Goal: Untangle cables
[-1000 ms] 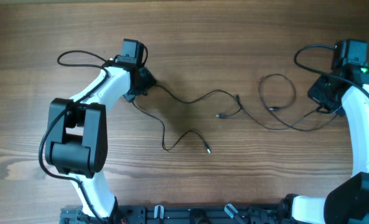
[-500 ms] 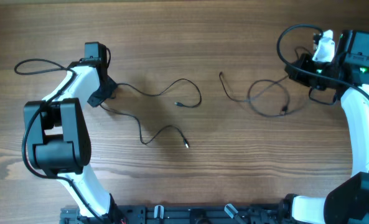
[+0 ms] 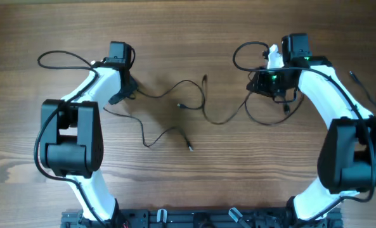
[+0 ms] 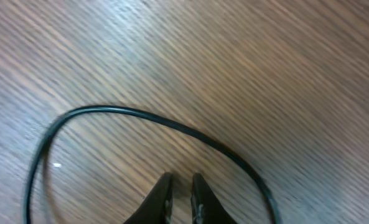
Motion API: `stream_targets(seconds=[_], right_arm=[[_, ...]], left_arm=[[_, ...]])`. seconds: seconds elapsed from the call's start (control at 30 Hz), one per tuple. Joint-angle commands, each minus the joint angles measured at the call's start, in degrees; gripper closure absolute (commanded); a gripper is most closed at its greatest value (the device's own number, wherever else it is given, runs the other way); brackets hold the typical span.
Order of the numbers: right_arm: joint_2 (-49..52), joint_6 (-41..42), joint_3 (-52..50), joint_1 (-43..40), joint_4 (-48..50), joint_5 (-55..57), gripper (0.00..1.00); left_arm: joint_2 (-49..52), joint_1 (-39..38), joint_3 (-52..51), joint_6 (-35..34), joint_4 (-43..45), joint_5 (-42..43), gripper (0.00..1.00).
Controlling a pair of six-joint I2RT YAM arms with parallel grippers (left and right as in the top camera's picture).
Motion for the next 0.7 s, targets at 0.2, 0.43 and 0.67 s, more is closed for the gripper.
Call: stream_targets(seconds=[0.2, 0.43, 0.67], right_arm=[[1.1, 5.6, -1.6, 1.2, -3.8, 18.0, 0.0], [1.3, 17.8, -10.0, 9.6, 1.0, 20.6, 0.0], [2.5, 20.7, -14.9, 17.8, 4.0, 31.2, 0.36]], left_arm=[[5.9, -1.2, -3.7, 0.6, 0.9, 7.3, 0.78], [5.9, -1.2, -3.7, 0.6, 1.1, 7.3, 0.72], [5.9, -1.2, -3.7, 0.6, 1.1, 7.3, 0.67]])
